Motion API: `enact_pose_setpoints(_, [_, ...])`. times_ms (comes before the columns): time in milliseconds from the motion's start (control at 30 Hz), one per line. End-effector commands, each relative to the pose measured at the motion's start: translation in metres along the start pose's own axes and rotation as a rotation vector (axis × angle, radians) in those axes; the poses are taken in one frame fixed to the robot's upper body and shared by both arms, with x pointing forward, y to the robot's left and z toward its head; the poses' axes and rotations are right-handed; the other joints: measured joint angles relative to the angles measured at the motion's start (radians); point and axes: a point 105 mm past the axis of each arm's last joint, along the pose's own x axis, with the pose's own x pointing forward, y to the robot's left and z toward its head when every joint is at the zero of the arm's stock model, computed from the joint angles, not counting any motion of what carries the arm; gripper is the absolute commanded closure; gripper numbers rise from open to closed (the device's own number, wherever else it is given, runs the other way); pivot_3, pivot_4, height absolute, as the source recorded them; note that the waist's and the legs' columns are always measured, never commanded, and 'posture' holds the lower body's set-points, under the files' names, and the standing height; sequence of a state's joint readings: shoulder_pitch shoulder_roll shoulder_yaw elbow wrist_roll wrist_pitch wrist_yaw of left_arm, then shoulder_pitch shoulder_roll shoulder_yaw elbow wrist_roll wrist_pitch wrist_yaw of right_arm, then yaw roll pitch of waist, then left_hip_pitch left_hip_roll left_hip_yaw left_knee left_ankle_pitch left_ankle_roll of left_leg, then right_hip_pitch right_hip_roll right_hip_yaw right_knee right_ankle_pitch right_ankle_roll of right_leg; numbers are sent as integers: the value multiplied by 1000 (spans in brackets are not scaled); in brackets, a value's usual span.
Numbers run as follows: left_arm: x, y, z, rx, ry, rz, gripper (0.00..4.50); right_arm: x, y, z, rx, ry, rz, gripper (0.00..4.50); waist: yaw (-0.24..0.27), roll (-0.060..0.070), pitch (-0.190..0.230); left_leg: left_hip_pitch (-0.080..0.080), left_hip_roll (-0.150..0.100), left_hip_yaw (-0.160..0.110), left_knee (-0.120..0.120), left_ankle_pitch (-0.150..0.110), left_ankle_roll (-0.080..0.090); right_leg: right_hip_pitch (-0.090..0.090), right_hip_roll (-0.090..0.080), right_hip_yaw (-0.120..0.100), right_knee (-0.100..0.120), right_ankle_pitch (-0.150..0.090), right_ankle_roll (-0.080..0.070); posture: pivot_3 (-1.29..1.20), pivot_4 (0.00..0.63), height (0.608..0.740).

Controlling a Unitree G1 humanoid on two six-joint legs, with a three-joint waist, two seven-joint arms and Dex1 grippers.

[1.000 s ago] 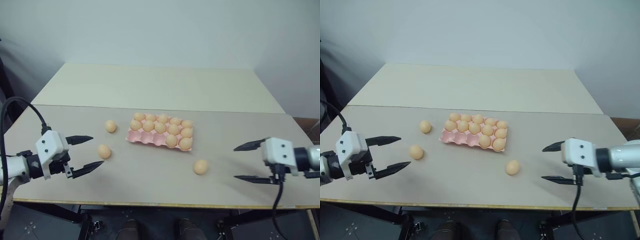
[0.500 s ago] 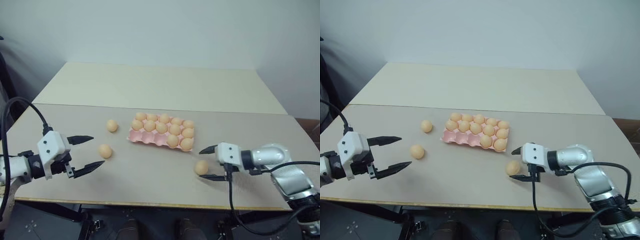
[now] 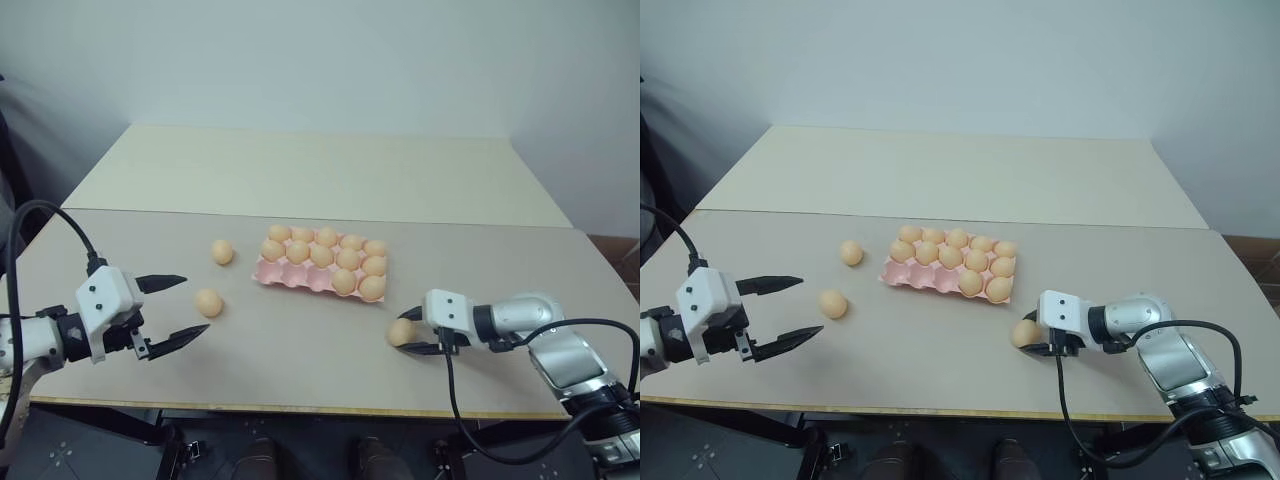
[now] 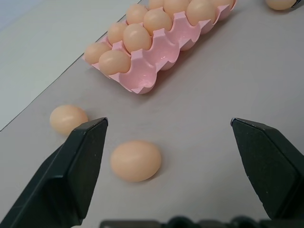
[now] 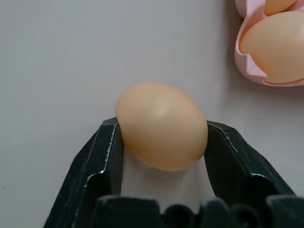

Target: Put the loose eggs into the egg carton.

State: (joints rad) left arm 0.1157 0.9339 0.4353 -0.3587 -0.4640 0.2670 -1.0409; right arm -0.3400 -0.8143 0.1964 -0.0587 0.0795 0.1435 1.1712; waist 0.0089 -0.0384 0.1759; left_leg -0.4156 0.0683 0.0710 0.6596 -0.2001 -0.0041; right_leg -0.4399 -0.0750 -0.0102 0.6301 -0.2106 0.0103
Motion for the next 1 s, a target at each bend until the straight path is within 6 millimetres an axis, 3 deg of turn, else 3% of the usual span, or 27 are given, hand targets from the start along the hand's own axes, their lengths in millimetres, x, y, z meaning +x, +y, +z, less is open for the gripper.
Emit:
enact_pose_setpoints(33, [-2, 3, 12, 54, -21, 16, 0, -3, 0, 8, -42, -10, -10, 2175, 0, 0, 0, 0, 0, 0, 0, 0, 0, 0, 0, 0, 0, 0, 0, 0, 150, 740])
enact_pose_setpoints(200, [-2, 3, 10, 51, -20, 16, 0, -13, -6, 14, -72, -16, -41, 2175, 1, 0, 0, 0, 0, 0, 0, 0, 0, 0, 0, 0, 0, 0, 0, 0, 150, 740])
enact_pose_setpoints(433, [-2, 3, 10, 50, -22, 20, 0, -25, -36, 68, -181, -163, -162, 2175, -9, 0, 0, 0, 1, 0, 0, 0, 0, 0, 1, 0, 1, 0, 0, 0, 150, 740])
enact_pose_setpoints(600, [-1, 5, 12, 55, -28, 23, 0, -1, -54, 91, -228, -209, -207, 2175, -12, 0, 0, 0, 1, 0, 0, 0, 0, 0, 1, 0, 1, 0, 0, 0, 150, 740])
enact_pose_setpoints(800, [0, 2, 14, 62, -29, 24, 0, 40, -60, 121, -243, -305, -218, 2175, -21, 0, 0, -1, 1, 0, 0, 0, 0, -1, 1, 0, 1, 4, 5, 0, 150, 740])
enact_pose_setpoints(1000, [-2, -5, 17, 53, -37, 30, 0, 64, -73, 121, -270, -277, -298, 2175, -22, 0, 0, -1, 0, 0, 0, 0, 0, -1, 0, 0, 1, 5, 5, 0, 150, 740])
